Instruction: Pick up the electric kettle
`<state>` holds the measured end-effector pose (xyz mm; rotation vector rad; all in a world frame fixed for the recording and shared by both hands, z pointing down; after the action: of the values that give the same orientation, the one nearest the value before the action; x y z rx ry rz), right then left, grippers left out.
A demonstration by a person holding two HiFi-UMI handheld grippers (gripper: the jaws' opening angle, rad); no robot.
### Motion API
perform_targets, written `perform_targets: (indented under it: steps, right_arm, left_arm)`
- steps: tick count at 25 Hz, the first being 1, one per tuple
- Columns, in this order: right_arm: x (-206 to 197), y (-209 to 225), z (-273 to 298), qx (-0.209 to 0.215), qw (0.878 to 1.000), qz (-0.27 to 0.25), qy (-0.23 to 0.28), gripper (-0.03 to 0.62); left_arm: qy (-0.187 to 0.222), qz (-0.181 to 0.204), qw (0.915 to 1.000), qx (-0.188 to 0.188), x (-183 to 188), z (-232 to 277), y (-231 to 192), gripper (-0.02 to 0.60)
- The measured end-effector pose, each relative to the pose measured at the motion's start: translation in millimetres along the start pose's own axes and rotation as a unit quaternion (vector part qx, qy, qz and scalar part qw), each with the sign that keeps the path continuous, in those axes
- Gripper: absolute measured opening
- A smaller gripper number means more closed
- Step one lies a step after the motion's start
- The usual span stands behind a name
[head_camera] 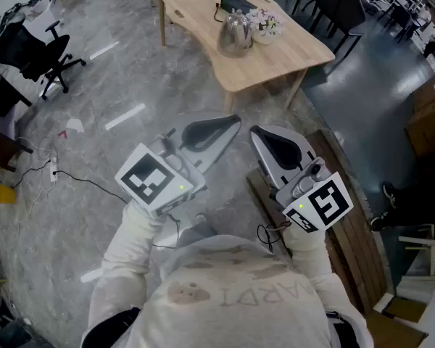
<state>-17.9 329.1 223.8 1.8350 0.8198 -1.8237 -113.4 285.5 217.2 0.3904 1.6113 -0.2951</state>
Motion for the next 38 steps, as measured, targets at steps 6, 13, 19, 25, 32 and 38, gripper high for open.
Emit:
perform_targets:
  steps: [6,13,19,25,32,38]
  right_arm:
    - [-3.8,5.1,9.5,0.001,1.000,-0.001,-0.003,0.017]
    - [-10.5,13.2,18.6,0.000,1.000,0.011,0.000,0.017]
    - [-15.4,28.2,27.1,-0.004,1.000,0.029,0.003,0.020]
    - [-20.9,41.6,38.7,-0.021,0.999,0.023,-0.007,0.020]
    - [-36.2,75.8,54.4,-0.035,0.999,0.028,-0.022,0.023]
    - [-58.9,117.5,75.7,-0.032,0.998,0.046,-0.034,0.097]
  left_arm:
    - [0.002,-0.001,1.0000,-0.002,-3.2,2.2,-11.5,0.014]
    - [0.000,-0.005,1.0000,-0.005,-9.9,8.0,-25.4,0.014]
    - [-0.005,0.002,0.9999,-0.016,-12.4,8.7,-34.7,0.014]
    - [-0.017,0.001,0.9997,-0.019,-19.8,6.8,-51.3,0.014]
    - [-0.017,0.000,0.9997,-0.018,-27.8,17.6,-75.3,0.014]
    - [-0.023,0.002,0.9997,-0.005,-37.0,34.6,-108.4,0.014]
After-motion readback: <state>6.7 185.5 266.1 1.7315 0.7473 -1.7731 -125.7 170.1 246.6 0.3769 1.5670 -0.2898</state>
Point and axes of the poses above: the fingertips, and each gripper's own axes: z forward along the fingers, y to its right, x out of its top, the point moved 5 cm from there along -z, backward along the fingers, and after that the axes turned 10 degrees about x, right-handed, at the moved point
